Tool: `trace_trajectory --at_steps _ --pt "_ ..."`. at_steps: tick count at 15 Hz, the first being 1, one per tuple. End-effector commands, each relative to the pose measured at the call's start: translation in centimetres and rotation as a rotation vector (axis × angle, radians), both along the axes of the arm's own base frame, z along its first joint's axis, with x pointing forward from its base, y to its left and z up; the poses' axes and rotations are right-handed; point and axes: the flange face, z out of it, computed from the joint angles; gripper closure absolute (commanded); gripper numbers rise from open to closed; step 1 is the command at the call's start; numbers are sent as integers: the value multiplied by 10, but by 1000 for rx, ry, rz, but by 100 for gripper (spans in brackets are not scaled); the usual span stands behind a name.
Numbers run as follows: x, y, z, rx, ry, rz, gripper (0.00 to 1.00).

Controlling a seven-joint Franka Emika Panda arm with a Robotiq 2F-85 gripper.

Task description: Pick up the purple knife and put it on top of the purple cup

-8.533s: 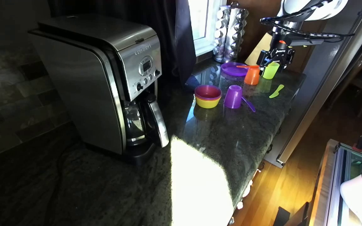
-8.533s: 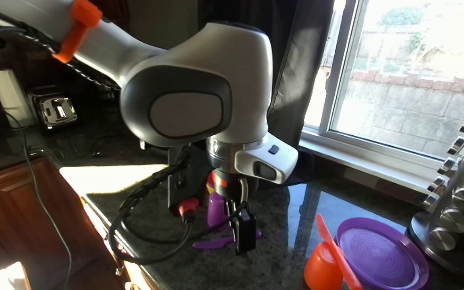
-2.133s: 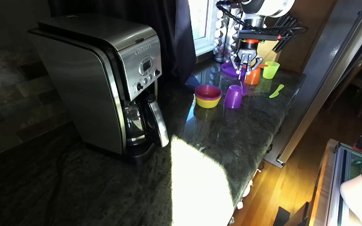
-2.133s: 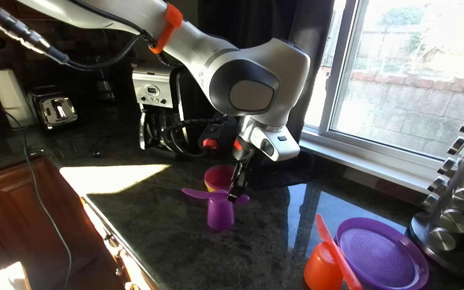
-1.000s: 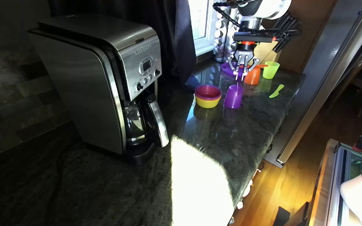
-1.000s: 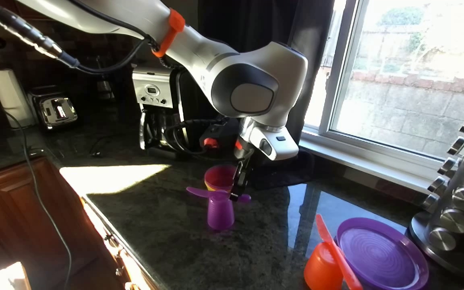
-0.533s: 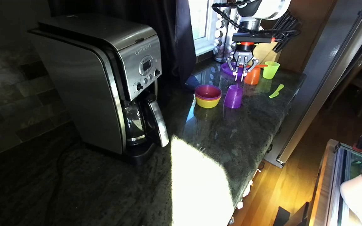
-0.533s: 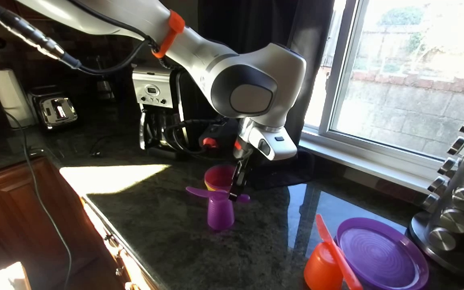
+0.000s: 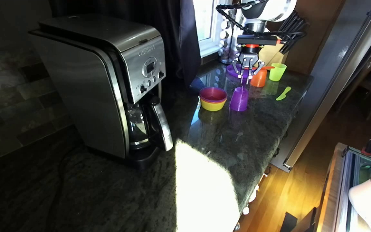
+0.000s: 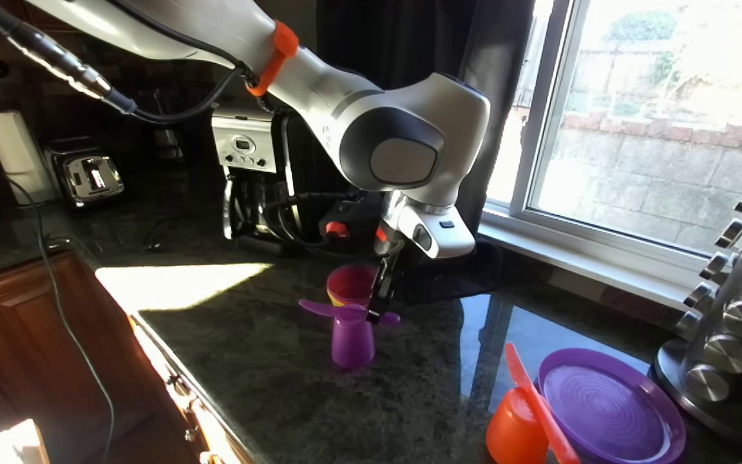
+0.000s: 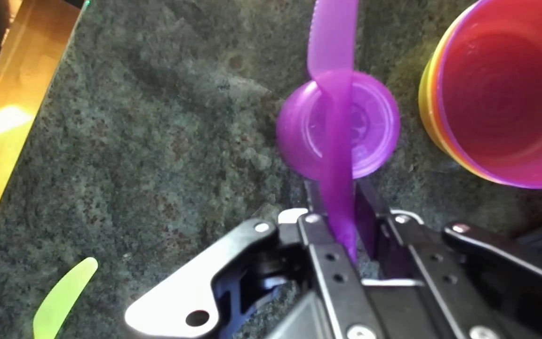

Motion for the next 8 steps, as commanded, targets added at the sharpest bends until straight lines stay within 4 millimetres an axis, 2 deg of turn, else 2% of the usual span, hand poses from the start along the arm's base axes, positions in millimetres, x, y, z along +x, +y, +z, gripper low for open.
trace_trajectory --at_steps 1,8 --pt "6 1 -2 -2 -18 -29 94" --pt "8 1 -2 -11 -36 -43 94"
